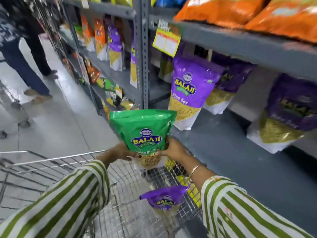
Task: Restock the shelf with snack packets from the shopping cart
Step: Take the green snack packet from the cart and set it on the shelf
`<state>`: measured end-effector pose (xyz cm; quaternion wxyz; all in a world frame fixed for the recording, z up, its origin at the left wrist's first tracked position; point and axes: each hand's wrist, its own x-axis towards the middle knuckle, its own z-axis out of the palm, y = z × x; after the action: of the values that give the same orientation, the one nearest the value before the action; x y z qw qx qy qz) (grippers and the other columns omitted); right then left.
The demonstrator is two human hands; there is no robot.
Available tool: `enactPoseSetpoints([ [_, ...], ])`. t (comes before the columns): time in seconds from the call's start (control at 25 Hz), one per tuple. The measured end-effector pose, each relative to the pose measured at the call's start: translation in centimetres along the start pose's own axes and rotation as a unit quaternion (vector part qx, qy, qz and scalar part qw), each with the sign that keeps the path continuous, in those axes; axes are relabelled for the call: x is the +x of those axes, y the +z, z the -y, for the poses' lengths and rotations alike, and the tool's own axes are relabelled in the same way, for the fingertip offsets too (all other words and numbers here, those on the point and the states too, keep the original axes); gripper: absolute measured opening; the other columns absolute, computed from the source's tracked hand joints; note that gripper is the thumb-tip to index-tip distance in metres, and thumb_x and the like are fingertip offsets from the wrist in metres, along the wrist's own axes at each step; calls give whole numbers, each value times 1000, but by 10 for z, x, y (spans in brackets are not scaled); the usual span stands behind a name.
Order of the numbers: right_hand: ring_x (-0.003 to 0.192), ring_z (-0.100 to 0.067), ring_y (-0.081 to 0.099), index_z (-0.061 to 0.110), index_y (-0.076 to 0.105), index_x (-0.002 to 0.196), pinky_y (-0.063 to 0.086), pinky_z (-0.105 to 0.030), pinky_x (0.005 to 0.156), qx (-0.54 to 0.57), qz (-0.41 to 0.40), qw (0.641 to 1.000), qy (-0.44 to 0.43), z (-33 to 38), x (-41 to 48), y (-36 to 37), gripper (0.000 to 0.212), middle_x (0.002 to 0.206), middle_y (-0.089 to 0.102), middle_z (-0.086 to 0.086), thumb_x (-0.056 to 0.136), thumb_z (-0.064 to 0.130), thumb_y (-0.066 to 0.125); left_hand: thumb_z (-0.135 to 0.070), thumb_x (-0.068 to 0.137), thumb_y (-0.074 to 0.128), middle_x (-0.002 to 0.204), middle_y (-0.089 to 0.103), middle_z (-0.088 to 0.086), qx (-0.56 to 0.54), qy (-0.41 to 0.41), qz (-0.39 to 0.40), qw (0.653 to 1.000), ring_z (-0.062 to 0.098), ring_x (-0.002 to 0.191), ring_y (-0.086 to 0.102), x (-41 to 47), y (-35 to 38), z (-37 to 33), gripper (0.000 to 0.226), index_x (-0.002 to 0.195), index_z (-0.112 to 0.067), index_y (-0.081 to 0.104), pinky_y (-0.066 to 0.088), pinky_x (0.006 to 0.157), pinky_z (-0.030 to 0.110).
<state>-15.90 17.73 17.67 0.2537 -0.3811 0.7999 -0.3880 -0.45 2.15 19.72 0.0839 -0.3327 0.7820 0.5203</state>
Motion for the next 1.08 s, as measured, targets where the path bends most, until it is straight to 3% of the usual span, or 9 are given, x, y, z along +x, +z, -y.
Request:
enactPoseSetpoints([
  [0.12, 107, -18, 55, -3, 49, 121, 49, -10, 80, 40, -63, 996, -39, 35, -23, -39, 71, 120, 61, -15, 59, 1, 82, -2, 69, 73, 104, 64, 10, 3, 73, 6, 997, 20, 88, 61, -25, -13, -52, 58, 122, 1, 50, 56, 71, 26],
  [0.28, 108, -12, 51, 3, 44, 127, 45, -31, 98, 46, -116, 991, -39, 46, -60, -101, 77, 125, 59, -14, 60, 7, 83, -7, 60, 80, 60, 73, -16, 8, 125, 45, 991, -7, 54, 63, -34, 6, -116, 52, 107, -1, 59, 53, 53, 9],
  [0.36, 107, -11, 49, -1, 42, 127, 43, -31, 99, 68, -126, 990, -16, 38, -82, -130, 73, 128, 57, -17, 64, -2, 78, -7, 71, 74, 71, 77, -9, 10, 153, 76, 985, -2, 62, 65, -32, 29, -146, 38, 106, 1, 60, 54, 58, 12],
  [0.48, 106, -14, 50, -3, 45, 125, 49, -24, 89, 81, -168, 982, 14, 10, -125, -174, 68, 124, 58, -17, 64, -9, 75, 7, 80, 59, 114, 67, 13, 20, 168, 114, 979, 8, 70, 67, -25, 82, -188, 44, 123, 5, 50, 58, 67, 22],
  [0.64, 111, -22, 59, 6, 51, 122, 51, -34, 97, 68, -258, 959, 92, -29, -198, -228, 73, 122, 63, -12, 57, 5, 84, 5, 82, 58, 77, 74, -9, 34, 170, 228, 958, 0, 60, 66, -19, 168, -235, 45, 126, 0, 50, 56, 54, 13],
  [0.72, 104, -16, 58, 4, 53, 121, 52, -8, 80, 62, -296, 946, 113, -49, -239, -249, 69, 114, 63, -4, 58, 1, 82, 1, 81, 61, 85, 68, -3, 54, 199, 257, 944, -2, 61, 65, -21, 213, -257, 47, 126, -2, 50, 56, 55, 15],
  [0.8, 100, -13, 57, 2, 54, 120, 47, 1, 68, 74, -336, 930, 127, -63, -276, -262, 66, 112, 63, -4, 59, 1, 81, 0, 81, 63, 97, 66, 5, 70, 214, 284, 932, 7, 73, 65, -29, 251, -274, 49, 128, -2, 49, 56, 67, 23],
  [1.0, 107, -20, 60, 7, 58, 115, 47, -38, 101, 73, -337, 925, 158, -88, -319, -264, 60, 118, 65, -11, 60, 6, 82, 2, 81, 61, 131, 56, 20, 52, 207, 288, 934, 24, 104, 55, -31, 303, -284, 48, 127, 1, 46, 45, 98, 43],
  [1.08, 108, -22, 60, 18, 56, 111, 46, -40, 102, 123, -432, 865, 223, -120, -379, -277, 61, 119, 64, -9, 58, 6, 84, 3, 81, 61, 128, 57, 20, 101, 210, 382, 894, 24, 104, 54, -38, 385, -305, 49, 127, 1, 46, 45, 99, 43],
])
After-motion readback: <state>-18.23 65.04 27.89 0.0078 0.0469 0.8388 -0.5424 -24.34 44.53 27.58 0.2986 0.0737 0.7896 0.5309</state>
